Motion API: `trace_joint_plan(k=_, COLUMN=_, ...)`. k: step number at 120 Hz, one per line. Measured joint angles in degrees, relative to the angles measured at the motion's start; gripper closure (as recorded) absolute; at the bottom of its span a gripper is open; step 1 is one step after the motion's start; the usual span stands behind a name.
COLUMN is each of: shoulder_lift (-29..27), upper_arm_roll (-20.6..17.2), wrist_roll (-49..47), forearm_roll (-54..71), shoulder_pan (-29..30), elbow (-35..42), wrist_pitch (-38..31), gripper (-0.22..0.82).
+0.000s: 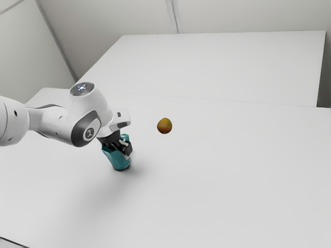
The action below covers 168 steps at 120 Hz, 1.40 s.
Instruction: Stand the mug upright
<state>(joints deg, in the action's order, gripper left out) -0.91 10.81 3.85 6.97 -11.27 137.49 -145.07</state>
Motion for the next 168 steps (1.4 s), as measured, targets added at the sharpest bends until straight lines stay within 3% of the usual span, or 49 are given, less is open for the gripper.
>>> trace_joint_plan(k=35, shoulder_lift=-1.5, upper_arm_roll=0.0, wrist_roll=-0.3, forearm_roll=0.2, shoulder_pan=0.0, elbow=-0.1, wrist_pitch=0.4, gripper=0.17)
trace_joint_plan(k=120, shoulder_lift=-8.7, upper_arm_roll=-1.0, wrist_roll=-0.8, forearm_roll=0.4, shoulder_pan=-1.0, elbow=-0.8, wrist_pitch=3.6, gripper=0.06)
trace_joint_plan(k=136, shoulder_lift=-7.6, upper_arm_roll=-1.0, wrist_roll=-0.9, forearm_roll=-1.0, shoulder_pan=-1.0, elbow=-8.8, wrist_pitch=9.6, gripper=0.03)
trace_joint_plan(k=168, shoulder_lift=-1.6, upper_arm_roll=-0.9, wrist_roll=-1.0, forearm_roll=-5.0, shoulder_pan=-0.8, elbow=-29.0, wrist_pitch=31.1, gripper=0.01)
